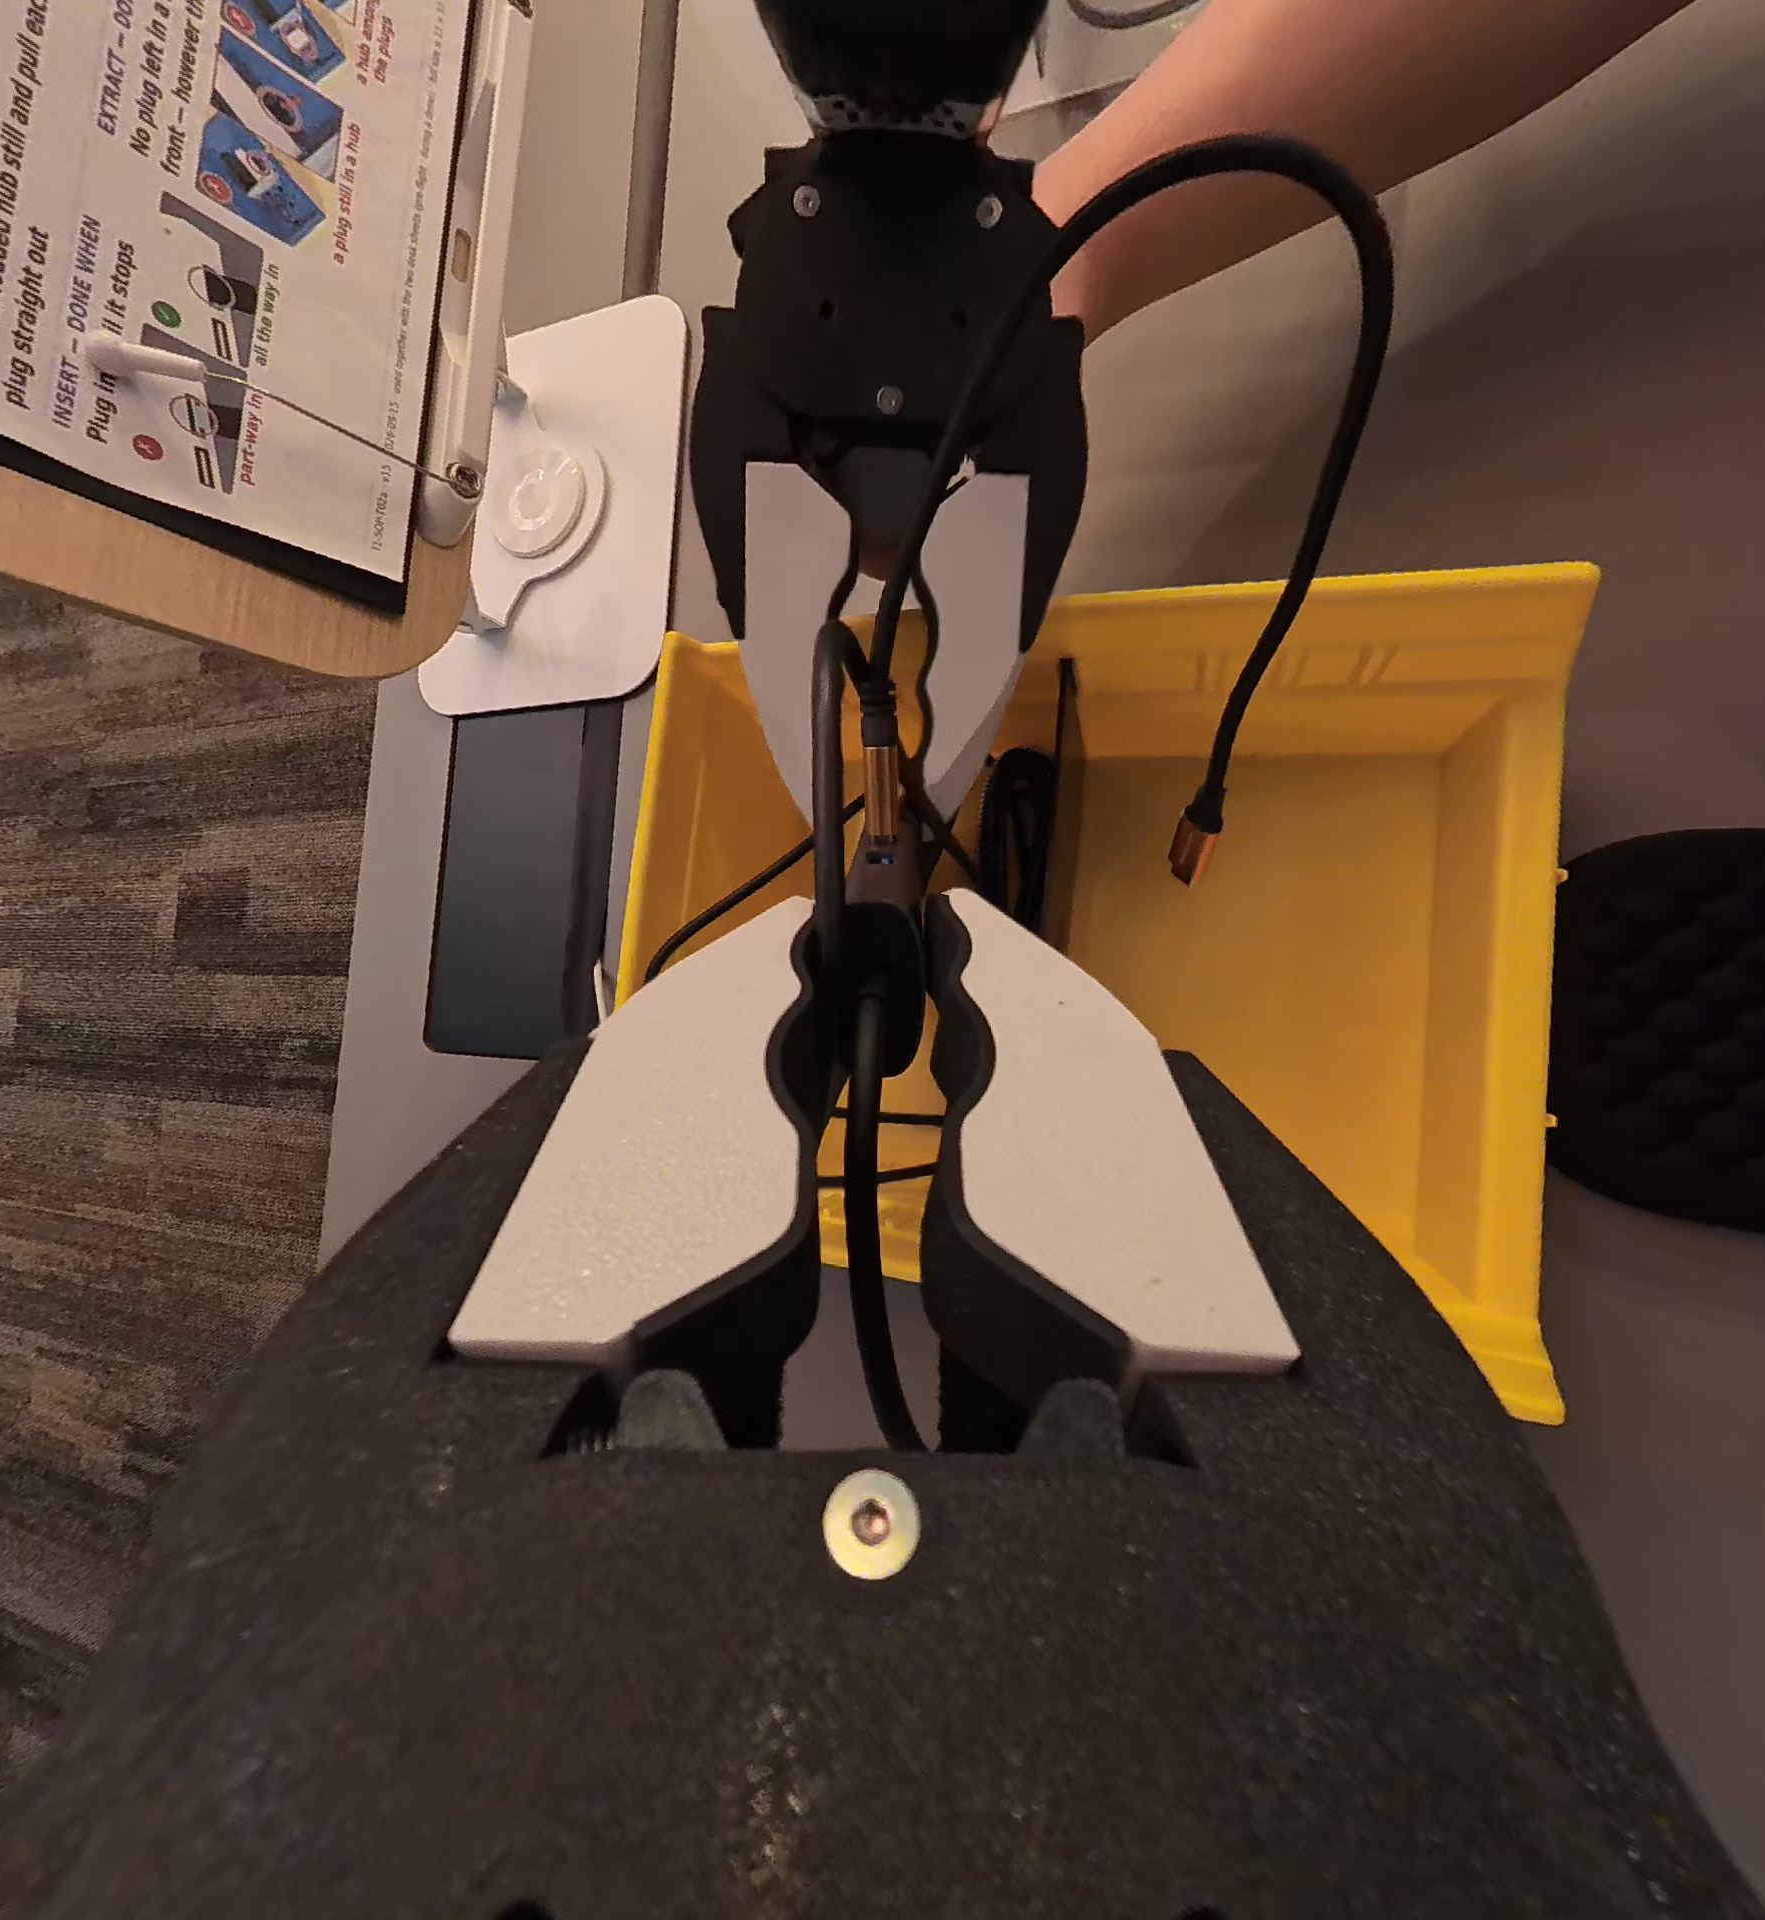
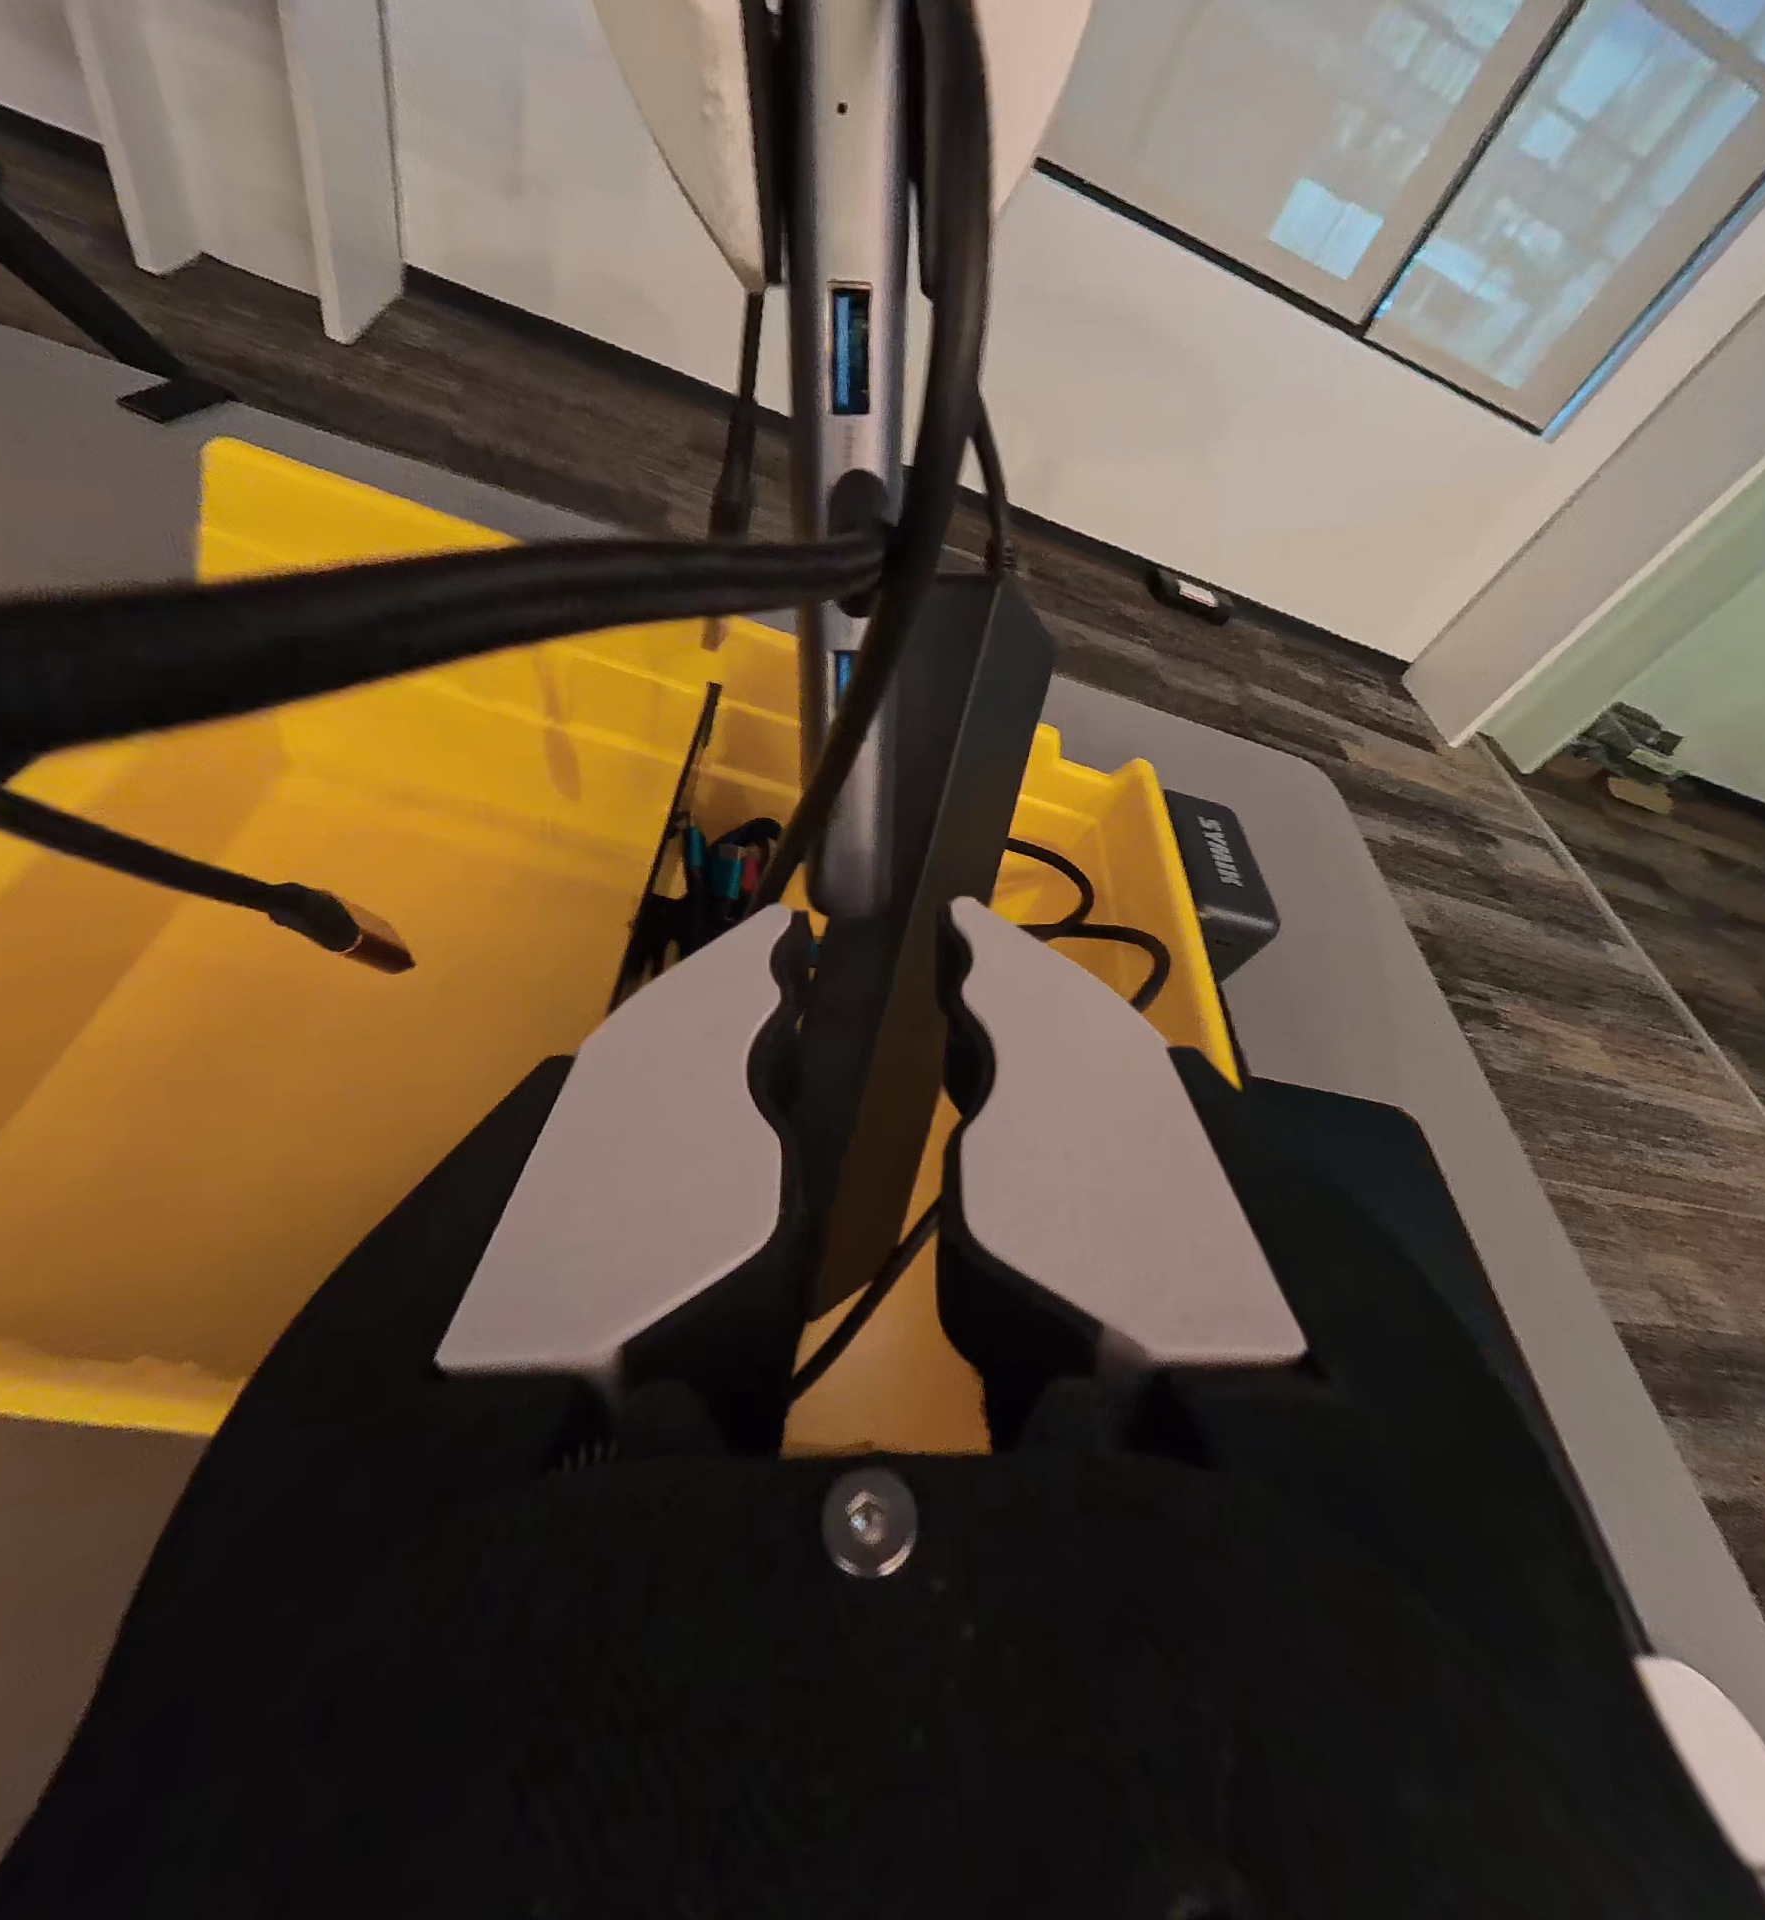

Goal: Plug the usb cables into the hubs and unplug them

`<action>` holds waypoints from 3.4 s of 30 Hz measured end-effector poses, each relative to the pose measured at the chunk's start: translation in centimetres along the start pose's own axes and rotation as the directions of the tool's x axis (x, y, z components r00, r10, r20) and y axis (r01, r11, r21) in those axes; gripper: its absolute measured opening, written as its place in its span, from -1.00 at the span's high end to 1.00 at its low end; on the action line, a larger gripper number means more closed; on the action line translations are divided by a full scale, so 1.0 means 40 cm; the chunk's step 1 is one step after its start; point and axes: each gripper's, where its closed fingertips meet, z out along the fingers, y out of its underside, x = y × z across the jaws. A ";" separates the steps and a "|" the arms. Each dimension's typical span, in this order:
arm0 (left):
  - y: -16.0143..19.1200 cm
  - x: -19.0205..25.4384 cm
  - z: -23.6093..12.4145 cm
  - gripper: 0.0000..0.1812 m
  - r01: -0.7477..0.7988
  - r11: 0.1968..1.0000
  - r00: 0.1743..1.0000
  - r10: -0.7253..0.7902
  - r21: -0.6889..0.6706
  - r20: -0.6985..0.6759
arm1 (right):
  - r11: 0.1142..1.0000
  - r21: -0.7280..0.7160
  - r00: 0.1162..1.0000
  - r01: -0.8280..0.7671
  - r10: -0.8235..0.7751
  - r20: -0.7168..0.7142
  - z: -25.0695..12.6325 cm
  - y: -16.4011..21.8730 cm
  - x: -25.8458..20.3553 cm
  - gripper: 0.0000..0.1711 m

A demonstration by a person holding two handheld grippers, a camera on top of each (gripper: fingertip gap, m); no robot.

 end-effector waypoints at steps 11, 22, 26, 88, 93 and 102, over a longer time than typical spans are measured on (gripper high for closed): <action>-0.010 0.002 0.005 0.81 0.003 0.999 1.000 -0.003 0.032 -0.009 | 0.992 0.072 0.993 -0.100 0.095 0.068 0.017 -0.036 -0.018 0.66; -0.012 0.014 0.019 0.81 0.004 0.999 0.999 -0.002 0.048 -0.038 | 0.996 -0.017 0.989 -0.086 0.087 0.116 0.028 -0.019 -0.032 0.75; 0.008 0.008 0.022 0.82 0.047 0.999 0.998 -0.046 0.014 -0.029 | 0.997 -0.037 0.995 -0.068 0.071 0.071 0.015 -0.010 -0.019 0.80; 0.130 0.066 0.022 0.97 0.086 0.972 0.988 -0.111 0.217 0.105 | 0.740 -0.657 0.959 -0.142 0.267 0.093 -0.284 -0.004 0.090 0.81; 0.109 0.073 0.039 0.90 0.079 0.976 0.988 -0.105 0.205 0.116 | 0.776 -0.602 0.963 -0.187 0.266 0.044 -0.299 -0.091 0.118 0.81; 0.123 0.063 0.045 0.60 0.165 0.965 0.967 -0.199 0.201 0.160 | 0.884 -0.358 0.945 -0.301 0.326 0.011 -0.282 -0.162 0.135 0.81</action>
